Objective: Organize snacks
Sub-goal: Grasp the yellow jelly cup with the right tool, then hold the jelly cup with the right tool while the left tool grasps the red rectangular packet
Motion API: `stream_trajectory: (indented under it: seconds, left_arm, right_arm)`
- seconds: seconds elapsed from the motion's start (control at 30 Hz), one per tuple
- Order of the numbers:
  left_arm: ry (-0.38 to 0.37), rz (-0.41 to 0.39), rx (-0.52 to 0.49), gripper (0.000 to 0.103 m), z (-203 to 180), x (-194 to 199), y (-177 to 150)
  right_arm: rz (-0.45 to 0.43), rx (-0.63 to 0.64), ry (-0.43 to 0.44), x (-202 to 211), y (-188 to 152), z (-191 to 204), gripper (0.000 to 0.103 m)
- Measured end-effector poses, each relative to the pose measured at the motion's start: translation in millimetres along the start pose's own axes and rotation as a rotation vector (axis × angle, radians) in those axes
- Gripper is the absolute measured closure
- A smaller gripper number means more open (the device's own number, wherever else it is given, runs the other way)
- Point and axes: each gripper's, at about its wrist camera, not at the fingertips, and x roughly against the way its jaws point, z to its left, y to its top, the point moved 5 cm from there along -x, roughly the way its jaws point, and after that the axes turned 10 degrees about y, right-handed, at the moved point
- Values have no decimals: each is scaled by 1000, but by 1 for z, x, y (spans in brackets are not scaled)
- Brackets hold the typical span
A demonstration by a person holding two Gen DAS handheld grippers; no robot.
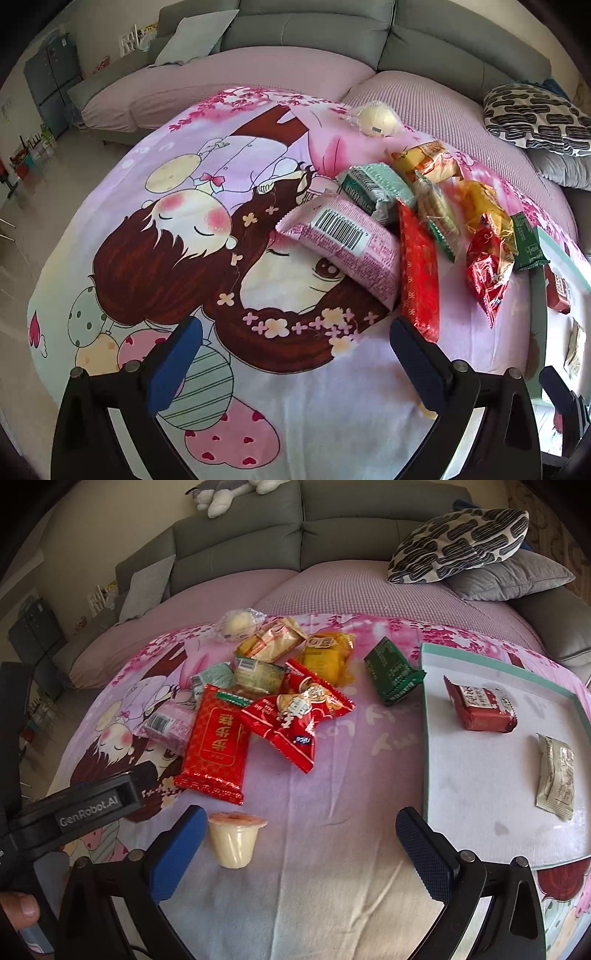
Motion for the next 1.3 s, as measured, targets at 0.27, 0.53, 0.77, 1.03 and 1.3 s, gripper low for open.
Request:
stream_trajectory:
  seconds: [0.27, 0.53, 0.77, 1.03, 1.3]
  left_arm:
    - [-24, 33, 17, 2, 11, -9, -4]
    - [-26, 8, 21, 2, 15, -16, -3]
    - [-33, 0, 34, 2, 15, -20, -2]
    - [-30, -5, 35, 2, 13, -21, -2]
    - [-53, -26, 47, 2, 10, -17, 1]
  right_arm:
    - [97, 29, 1, -29, -19, 18, 0]
    - [67, 26, 21, -38, -21, 27, 4]
    - [57, 32, 80, -42, -18, 36, 29]
    - [42, 11, 119, -39, -16, 36, 52]
    - [31, -10, 130, -36, -14, 32, 53]
